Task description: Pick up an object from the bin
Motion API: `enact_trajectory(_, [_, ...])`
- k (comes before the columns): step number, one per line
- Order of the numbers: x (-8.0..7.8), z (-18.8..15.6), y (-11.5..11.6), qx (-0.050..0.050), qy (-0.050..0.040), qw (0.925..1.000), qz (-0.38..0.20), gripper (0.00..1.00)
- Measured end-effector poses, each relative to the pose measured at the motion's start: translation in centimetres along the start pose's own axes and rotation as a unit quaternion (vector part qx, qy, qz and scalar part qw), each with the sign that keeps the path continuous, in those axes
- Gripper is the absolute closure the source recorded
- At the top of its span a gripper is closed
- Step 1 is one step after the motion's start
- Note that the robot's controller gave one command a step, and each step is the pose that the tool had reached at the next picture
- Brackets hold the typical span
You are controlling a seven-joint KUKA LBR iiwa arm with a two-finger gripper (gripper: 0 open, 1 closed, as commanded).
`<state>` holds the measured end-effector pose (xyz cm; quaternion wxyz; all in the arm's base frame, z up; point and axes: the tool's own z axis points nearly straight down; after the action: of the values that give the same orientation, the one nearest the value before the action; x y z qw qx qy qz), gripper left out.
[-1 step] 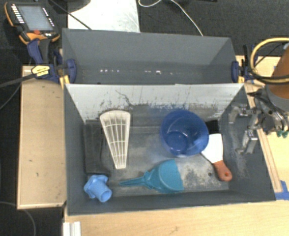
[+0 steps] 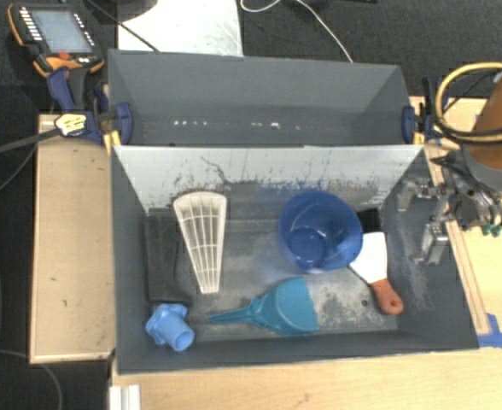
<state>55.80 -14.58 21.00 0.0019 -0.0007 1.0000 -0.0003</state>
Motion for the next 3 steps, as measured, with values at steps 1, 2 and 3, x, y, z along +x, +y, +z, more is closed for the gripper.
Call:
enact_trajectory(1, [1.9,8.8,1.4,-0.002,0.0052,0.9989,0.048,0.00])
enact_trajectory(2, [2.0,8.0,4.8,-0.001,-0.0004,0.9991,0.043,0.00])
enact_trajectory(3, [1.0,13.9,5.6,-0.003,0.0052,0.9959,-0.090,1.00])
